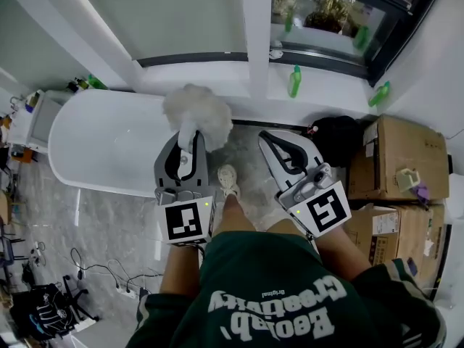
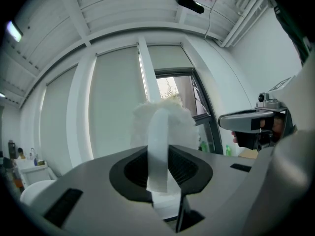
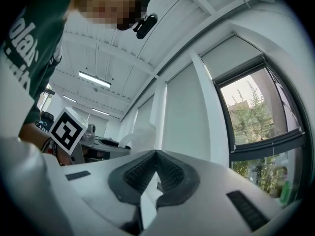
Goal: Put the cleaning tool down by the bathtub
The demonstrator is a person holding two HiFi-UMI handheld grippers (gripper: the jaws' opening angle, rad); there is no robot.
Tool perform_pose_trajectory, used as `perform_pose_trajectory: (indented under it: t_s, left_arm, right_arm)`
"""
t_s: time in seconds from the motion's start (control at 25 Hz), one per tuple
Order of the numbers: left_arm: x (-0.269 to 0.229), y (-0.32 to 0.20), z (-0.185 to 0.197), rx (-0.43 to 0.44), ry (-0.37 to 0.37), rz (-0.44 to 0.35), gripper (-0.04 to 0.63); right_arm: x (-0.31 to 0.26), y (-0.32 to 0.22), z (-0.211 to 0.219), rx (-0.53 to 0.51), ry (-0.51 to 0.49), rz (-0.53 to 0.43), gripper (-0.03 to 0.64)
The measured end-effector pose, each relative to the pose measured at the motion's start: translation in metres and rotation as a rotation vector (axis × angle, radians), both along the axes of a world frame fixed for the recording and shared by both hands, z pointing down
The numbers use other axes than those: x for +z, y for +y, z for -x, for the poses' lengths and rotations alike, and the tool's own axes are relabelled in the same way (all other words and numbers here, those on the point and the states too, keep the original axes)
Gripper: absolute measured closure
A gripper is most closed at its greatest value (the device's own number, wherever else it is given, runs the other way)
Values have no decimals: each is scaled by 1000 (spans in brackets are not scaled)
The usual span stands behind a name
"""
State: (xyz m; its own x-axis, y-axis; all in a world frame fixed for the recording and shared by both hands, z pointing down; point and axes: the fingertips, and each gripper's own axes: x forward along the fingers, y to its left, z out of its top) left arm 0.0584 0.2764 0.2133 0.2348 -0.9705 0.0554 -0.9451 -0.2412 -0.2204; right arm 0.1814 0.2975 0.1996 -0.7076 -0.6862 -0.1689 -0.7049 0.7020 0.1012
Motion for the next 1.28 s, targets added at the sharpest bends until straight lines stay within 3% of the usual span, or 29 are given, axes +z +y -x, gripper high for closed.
perform_pose_trajectory:
  t_s: [0.56,1.28]
  left_arm:
    - [5,-99,30,39,20,45,499]
    - [14,-239,87,53,48,81,499]
  right_arm:
    - [0,-90,33,33,79,25,601]
    - [-7,-223,86,62,81,59,601]
